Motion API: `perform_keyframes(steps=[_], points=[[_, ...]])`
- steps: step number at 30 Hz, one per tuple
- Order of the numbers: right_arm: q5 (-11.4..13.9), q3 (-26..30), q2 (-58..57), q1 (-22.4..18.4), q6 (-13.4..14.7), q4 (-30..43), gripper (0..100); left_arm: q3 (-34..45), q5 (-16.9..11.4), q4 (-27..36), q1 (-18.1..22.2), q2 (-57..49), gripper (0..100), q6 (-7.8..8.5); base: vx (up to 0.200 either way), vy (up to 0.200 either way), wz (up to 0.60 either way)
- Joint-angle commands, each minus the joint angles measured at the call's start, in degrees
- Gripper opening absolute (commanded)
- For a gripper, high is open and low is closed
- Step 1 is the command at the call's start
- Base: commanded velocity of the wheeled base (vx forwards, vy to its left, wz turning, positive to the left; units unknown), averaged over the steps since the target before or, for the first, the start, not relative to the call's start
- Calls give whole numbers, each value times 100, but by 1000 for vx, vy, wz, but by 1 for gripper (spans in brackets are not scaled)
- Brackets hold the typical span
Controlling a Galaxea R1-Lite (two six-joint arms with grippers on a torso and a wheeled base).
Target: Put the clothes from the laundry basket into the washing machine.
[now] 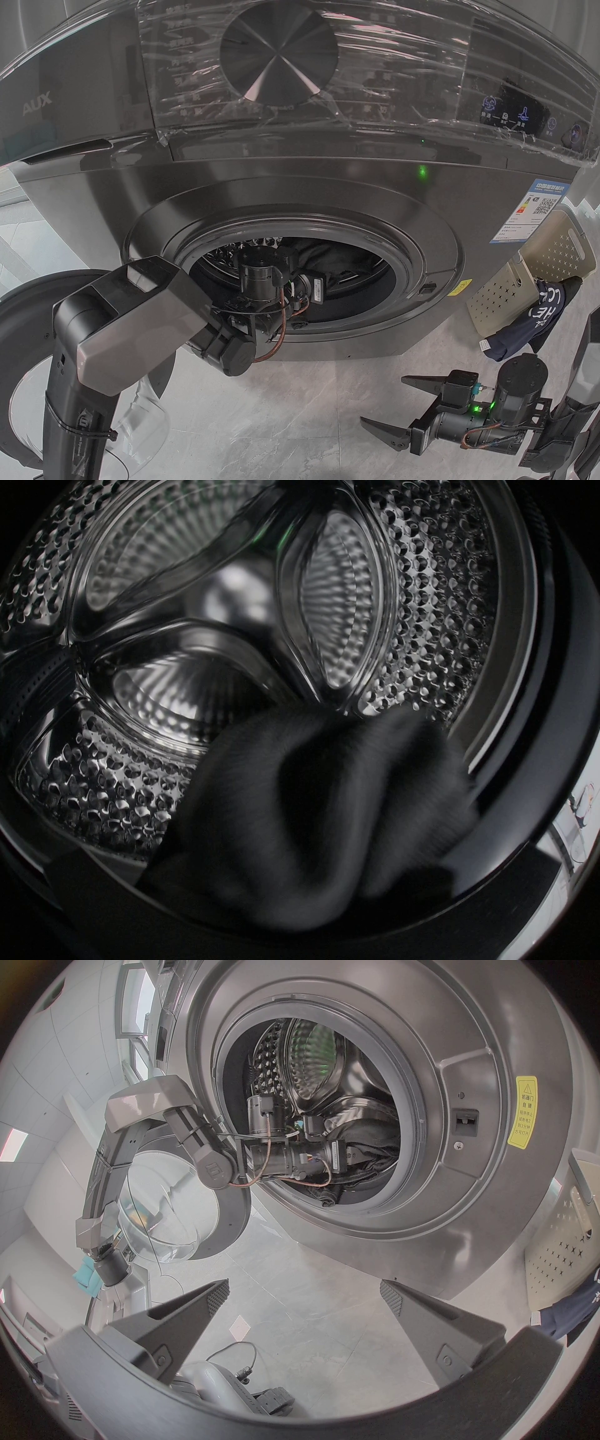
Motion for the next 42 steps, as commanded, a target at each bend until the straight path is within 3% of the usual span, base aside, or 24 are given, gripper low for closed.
perform_keyframes(steps=[1,4,10,16,17,20,22,23,31,35,40,42], points=[[9,-5,33,-3,8,-4,100,-1034,355,-109,128,683,0,7,0,0,0],[9,-5,50,-3,8,-4,100,-1799,557,-241,277,1035,0,7,0,0,0],[9,-5,59,-21,34,-4,100,-2616,654,-197,576,1211,0,7,0,0,0],[9,-5,156,-12,43,-4,100,-2370,733,-259,602,1044,0,-28,0,0,0],[9,-5,156,-21,43,-4,100,-2265,733,-250,576,929,100,-54,0,0,0],[9,4,156,-12,43,-4,100,-2080,733,-250,435,745,100,-247,0,0,0],[9,4,147,5,43,-4,100,-1738,733,-197,295,437,100,-520,0,0,0],[9,4,147,5,43,-4,100,-1500,733,-206,233,288,100,-529,0,0,0],[9,30,94,5,43,-4,100,504,619,-320,-233,-741,100,-502,0,0,0],[9,66,77,5,43,-4,100,1629,355,-522,-611,-1250,100,-485,0,0,0],[17,180,-11,5,43,-4,100,2771,214,-1094,-980,-1576,100,-265,0,0,0],[26,206,-134,-3,43,-4,100,3501,197,-1612,-1199,-1725,100,-63,0,0,0]])
